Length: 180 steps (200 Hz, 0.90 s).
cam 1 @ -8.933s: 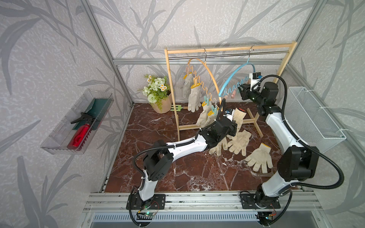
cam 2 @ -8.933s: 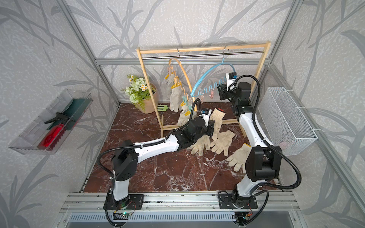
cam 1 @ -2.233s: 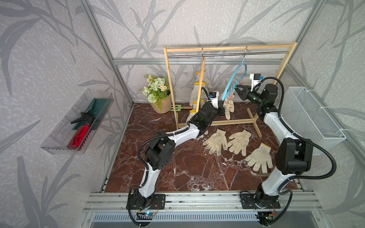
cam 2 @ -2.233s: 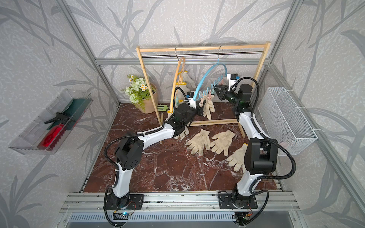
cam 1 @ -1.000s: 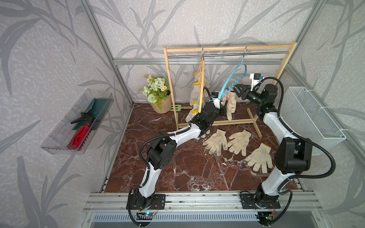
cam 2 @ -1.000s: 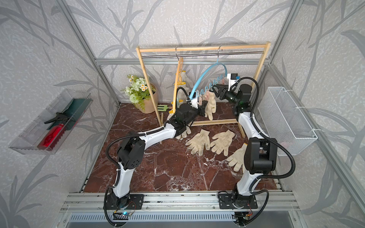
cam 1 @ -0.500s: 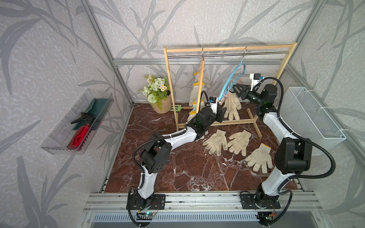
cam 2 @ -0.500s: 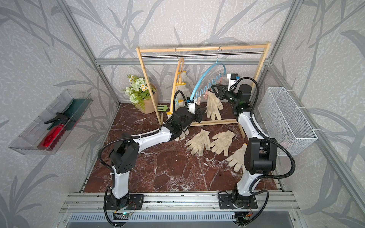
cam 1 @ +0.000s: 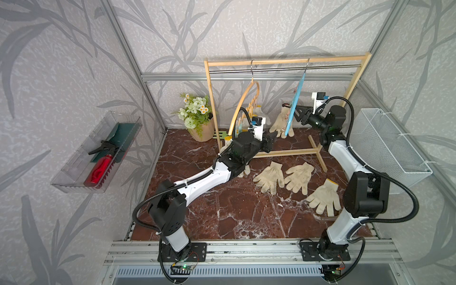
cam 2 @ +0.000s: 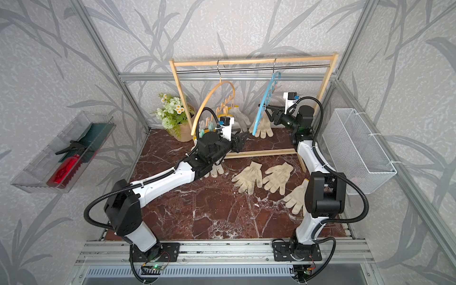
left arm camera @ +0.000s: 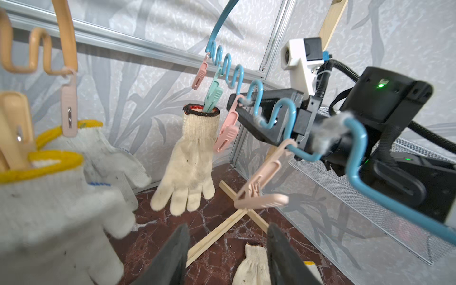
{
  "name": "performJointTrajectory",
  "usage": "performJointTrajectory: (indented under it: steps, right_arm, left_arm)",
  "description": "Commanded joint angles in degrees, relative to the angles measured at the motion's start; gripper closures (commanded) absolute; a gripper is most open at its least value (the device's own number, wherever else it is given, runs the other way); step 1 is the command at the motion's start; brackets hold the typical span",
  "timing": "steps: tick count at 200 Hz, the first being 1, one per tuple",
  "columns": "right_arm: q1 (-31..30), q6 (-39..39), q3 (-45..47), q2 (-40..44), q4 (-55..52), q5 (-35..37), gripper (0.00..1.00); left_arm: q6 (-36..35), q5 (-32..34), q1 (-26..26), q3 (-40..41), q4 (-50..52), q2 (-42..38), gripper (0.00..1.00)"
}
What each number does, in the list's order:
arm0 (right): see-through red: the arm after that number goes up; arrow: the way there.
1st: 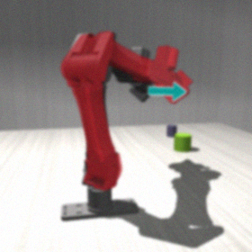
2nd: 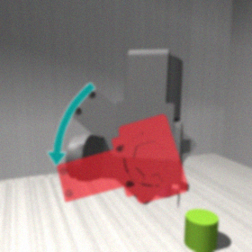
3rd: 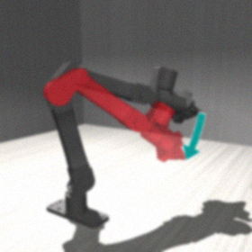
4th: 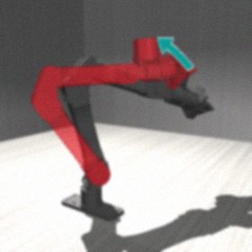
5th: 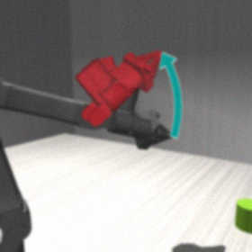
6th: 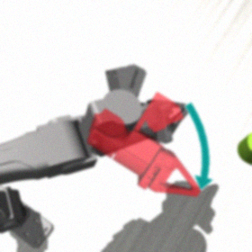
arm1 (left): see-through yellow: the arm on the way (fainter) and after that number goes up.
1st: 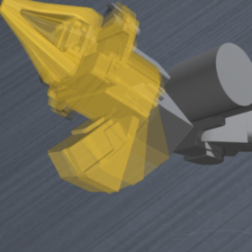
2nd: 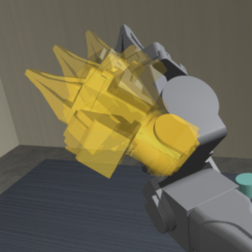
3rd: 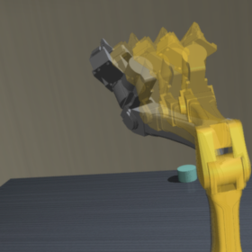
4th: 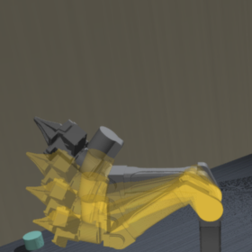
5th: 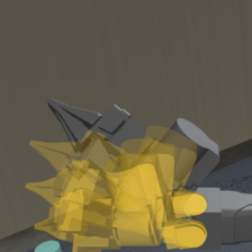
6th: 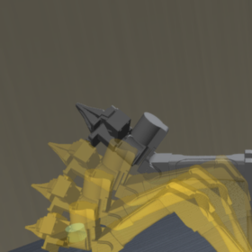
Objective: Clip the gloves onto a hanger to dry
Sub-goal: Clamp the glove onto the hanger.
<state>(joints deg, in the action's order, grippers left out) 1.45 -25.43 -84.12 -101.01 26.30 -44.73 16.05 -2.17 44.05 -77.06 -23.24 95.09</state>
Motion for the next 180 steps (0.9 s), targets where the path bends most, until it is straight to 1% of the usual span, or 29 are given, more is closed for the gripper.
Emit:
performJointTrajectory:
  steps: [1,13,29,58,61,75,100,116,138,152,180]
  right_arm:
    - [-0.4,1.2,0.7,1.9,0.4,0.8,0.5]
    - [-0.7,1.8,0.9,2.3,0.0,1.2,0.5]
    - [-1.1,2.7,1.1,2.9,-0.9,1.7,0.5]
    - [-1.4,3.4,2.1,2.9,-1.4,2.8,0.5]
    - [-1.4,3.5,2.2,4.4,-1.3,2.9,0.5]
    - [-1.5,3.8,3.0,5.2,-1.3,3.6,0.5]
    - [-1.6,4.1,3.8,6.1,-1.3,4.4,0.5]
    - [-1.7,4.1,4.1,6.5,-1.4,4.4,0.5]
    - [-1.7,3.9,4.5,7.2,-1.5,4.8,0.5]
    - [-1.7,3.9,4.5,7.6,-1.7,4.9,0.5]
    - [-1.7,4.2,4.9,8.6,-2.3,5.2,0.5]
  left_arm:
    - [-1.9,-1.5,0.3,-0.3,1.6,-3.8,0.48]
    - [-2.2,-1.8,0.7,-0.4,2.0,-4.9,0.48]
    - [-2.9,-0.8,1.5,-0.5,2.3,-6.2,0.43]
    - [-3.0,0.1,2.3,-3.4,5.2,-7.3,0.43]
    - [-3.0,0.2,2.5,-3.7,5.5,-7.3,0.43]
    - [-3.4,0.6,3.0,-4.6,6.1,-7.5,0.43]
    - [-4.5,3.3,3.3,-2.5,5.4,-7.9,0.43]
    - [-5.1,3.4,3.2,-0.7,5.3,-7.8,0.41]
    - [-5.8,4.0,3.3,-1.1,9.3,-6.1,0.37]
    - [-5.7,3.5,3.1,-2.8,13.7,-4.6,0.36]
    - [-4.4,-0.7,2.1,-5.2,17.7,-1.2,0.34]
